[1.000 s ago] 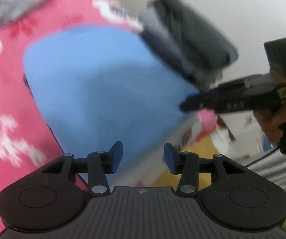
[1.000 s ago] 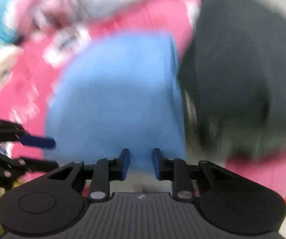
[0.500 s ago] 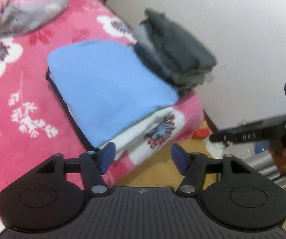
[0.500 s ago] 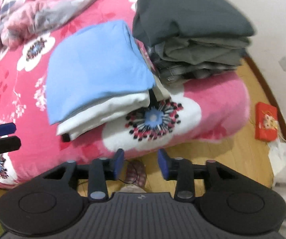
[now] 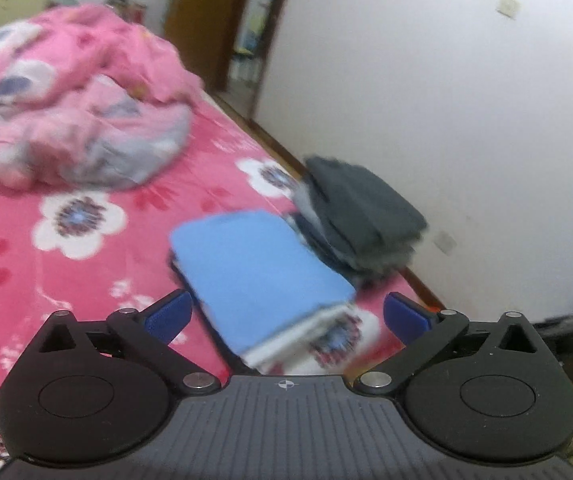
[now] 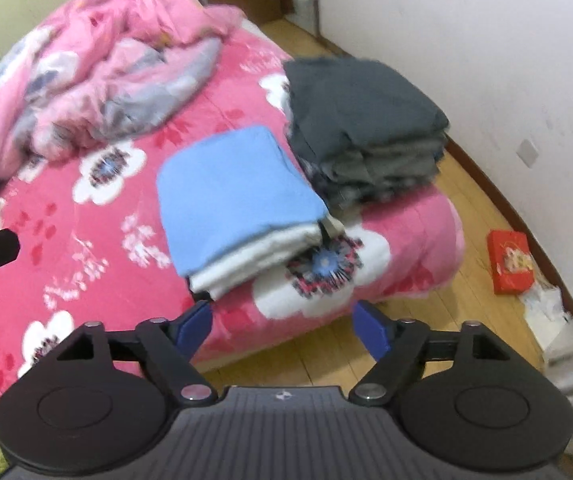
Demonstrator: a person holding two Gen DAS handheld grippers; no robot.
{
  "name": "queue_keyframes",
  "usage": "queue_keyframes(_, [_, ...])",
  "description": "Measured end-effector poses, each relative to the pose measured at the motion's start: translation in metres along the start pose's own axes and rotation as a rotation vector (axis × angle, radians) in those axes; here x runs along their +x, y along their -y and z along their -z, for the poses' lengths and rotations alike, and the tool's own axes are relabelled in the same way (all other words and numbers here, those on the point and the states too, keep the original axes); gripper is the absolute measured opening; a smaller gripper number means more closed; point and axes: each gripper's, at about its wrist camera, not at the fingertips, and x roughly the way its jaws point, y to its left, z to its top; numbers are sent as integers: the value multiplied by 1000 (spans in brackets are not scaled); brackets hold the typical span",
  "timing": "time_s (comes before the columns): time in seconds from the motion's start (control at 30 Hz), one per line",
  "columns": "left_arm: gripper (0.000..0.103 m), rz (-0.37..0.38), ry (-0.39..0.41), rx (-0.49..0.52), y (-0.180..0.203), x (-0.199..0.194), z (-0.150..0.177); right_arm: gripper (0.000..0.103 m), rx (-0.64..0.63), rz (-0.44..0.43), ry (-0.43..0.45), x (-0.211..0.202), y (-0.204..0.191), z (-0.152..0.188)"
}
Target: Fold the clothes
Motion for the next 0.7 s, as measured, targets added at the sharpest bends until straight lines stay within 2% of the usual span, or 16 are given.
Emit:
queue_keyframes(0.03, [103, -17, 14, -14, 0, -3, -1, 92, -11, -12, 13, -2, 0, -2])
queue_keyframes(0.17, [103, -120, 25, -114, 2, -8, 2, 93, -63, -41, 47, -9, 0, -11])
queue_keyframes(0.27, [103, -161, 39, -169, 7, -10, 1, 97, -86, -13, 73, -17, 3, -17])
queue_keyframes(0.37, [103, -219, 59, -216, 12, -15, -5, 99, -123, -29, 83, -24, 7, -27])
queue_keyframes(0.47, [103, -276, 76, -242, 19, -25, -22, 100, -152, -39, 89, -34, 8, -43])
queue_keyframes(0.57, [103, -331, 54, -261, 28, -30, -40, 102, -182, -32, 116, -47, 3, -59])
queue_keyframes(0.7, [103, -345, 68, -316, 38, -39, -55, 103, -238, -14, 181, -66, -4, -73])
